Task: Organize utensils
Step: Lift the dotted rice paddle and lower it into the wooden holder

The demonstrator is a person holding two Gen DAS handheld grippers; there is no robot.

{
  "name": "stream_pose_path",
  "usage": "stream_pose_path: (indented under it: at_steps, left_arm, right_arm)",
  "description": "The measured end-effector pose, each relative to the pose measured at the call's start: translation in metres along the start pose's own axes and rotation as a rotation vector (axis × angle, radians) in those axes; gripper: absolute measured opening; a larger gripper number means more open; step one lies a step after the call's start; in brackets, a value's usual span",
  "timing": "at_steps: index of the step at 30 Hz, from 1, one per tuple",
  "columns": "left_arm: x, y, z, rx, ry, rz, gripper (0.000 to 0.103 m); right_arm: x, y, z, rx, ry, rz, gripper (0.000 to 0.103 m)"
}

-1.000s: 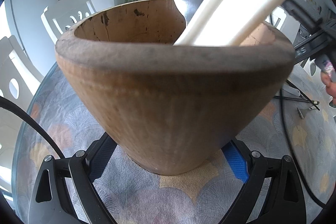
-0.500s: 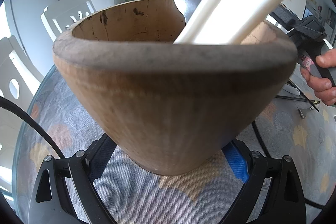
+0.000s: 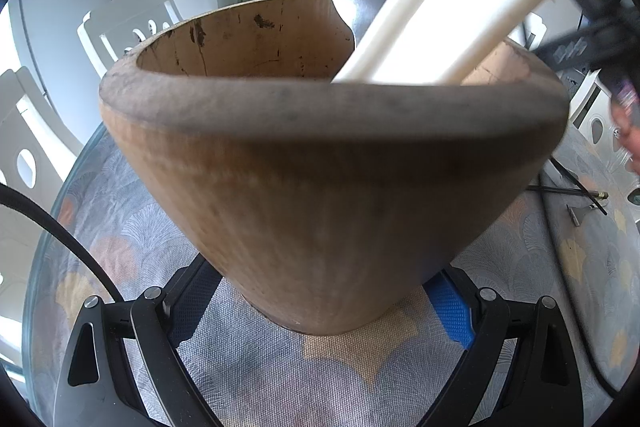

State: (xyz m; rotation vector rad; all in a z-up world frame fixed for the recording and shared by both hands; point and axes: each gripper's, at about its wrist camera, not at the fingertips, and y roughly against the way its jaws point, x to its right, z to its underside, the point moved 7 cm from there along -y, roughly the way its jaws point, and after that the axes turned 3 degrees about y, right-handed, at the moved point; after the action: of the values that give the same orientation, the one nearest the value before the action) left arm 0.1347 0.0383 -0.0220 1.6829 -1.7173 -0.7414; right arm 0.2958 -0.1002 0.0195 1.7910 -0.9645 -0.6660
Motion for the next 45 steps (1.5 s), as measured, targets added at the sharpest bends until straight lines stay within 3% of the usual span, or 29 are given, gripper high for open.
stream_pose_path:
  at_steps: [11, 15, 28, 35, 45]
  left_arm:
    - [0.001, 0.000, 0.001, 0.000, 0.001, 0.001, 0.095]
    - [0.001, 0.000, 0.000, 0.000, 0.000, 0.000, 0.095]
    - [0.001, 0.001, 0.000, -0.001, 0.000, 0.000, 0.095]
    - [0.002, 0.001, 0.000, -0.001, 0.000, 0.000, 0.095]
    - [0.001, 0.001, 0.000, -0.001, 0.000, 0.000, 0.095]
  right_arm:
    - [-0.006, 0.099, -0.022, 0.205, -0.043, -0.002, 0.065]
    - [-0.014, 0.132, -0.041, 0.297, -0.065, -0.045, 0.065]
    - [-0.073, 0.223, -0.100, 0.513, -0.141, -0.443, 0.065]
    - [-0.126, 0.236, -0.112, 0.535, -0.060, -0.522, 0.065]
    - [-0.165, 0.202, -0.096, 0.444, -0.032, -0.608, 0.065]
